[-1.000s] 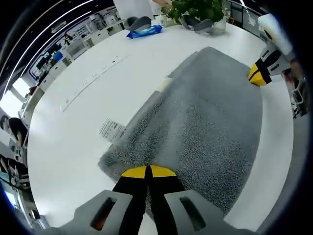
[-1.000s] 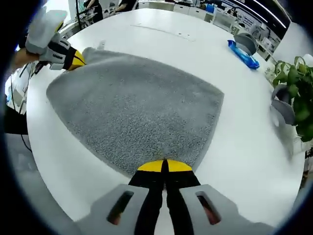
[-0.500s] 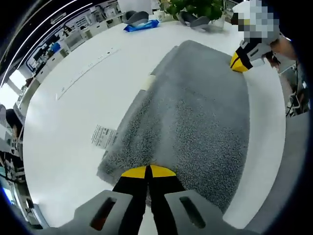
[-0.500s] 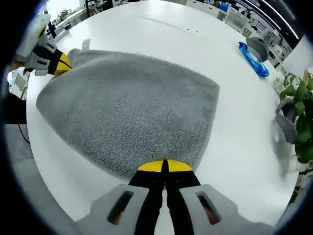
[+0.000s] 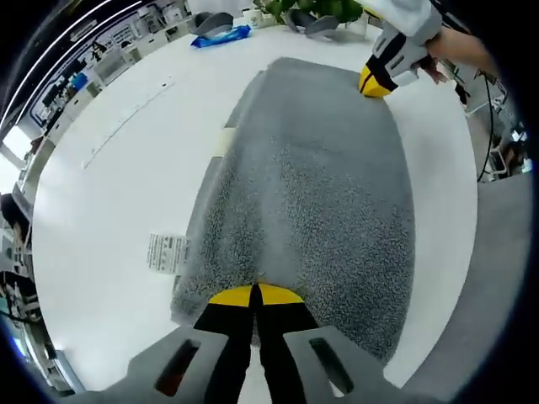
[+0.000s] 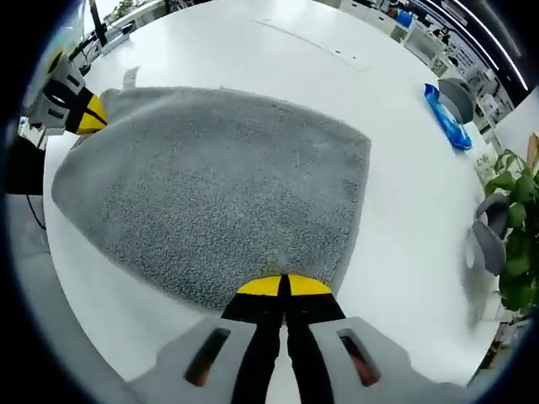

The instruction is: Fold the towel on the table until its edges align and the towel forms a compact rectangular stack.

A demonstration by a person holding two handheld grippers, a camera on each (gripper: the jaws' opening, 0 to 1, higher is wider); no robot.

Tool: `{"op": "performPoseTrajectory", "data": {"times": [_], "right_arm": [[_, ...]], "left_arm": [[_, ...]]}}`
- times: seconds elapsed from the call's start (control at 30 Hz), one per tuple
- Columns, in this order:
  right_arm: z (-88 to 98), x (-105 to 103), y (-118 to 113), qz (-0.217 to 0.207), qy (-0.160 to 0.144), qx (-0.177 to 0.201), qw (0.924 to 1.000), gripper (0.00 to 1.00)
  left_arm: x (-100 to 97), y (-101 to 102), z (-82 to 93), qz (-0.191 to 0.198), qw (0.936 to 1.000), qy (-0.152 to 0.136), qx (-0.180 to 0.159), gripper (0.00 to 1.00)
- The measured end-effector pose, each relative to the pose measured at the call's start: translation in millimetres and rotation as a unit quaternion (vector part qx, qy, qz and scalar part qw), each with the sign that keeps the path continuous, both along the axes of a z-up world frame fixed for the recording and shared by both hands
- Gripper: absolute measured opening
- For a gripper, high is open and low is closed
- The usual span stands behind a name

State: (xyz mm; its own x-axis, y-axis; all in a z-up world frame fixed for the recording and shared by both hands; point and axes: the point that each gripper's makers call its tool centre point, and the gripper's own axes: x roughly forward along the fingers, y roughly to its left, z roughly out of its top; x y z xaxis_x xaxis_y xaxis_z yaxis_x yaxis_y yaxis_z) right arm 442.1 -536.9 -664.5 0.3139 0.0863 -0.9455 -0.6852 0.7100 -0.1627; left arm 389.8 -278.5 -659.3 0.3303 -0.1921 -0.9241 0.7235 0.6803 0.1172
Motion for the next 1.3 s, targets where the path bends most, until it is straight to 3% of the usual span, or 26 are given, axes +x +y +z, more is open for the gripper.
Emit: {"op": "performPoseTrajectory", "data": {"times": [0.2,0.5,1.1,1.3], "right_arm": [[0.3,8.0,-0.5,0.011,-0.001,-0.011,0.9999,0.0],[0.8,17.0,-2.1,0.007,-0.009,-0.005,0.9999,0.0],[1.3,40.9,-0.9,0.022,-0.024,-0.003,0.9995,0.0],[1.6,50.2,-0.4,0.029,-0.032,-0.004,0.999,0.0]], "left_arm": [[-15.5,-5.3,-0.1,-0.001,0.9999,0.008,-0.007,0.01],[-30.9,-12.9,0.1,0.005,0.9999,-0.008,-0.011,0.01],[-63.2,-43.4,0.1,-0.037,0.9993,0.006,-0.008,0.01],[-68.4,-52.0,0.0,-0.026,0.9988,0.019,-0.036,0.01]]}}
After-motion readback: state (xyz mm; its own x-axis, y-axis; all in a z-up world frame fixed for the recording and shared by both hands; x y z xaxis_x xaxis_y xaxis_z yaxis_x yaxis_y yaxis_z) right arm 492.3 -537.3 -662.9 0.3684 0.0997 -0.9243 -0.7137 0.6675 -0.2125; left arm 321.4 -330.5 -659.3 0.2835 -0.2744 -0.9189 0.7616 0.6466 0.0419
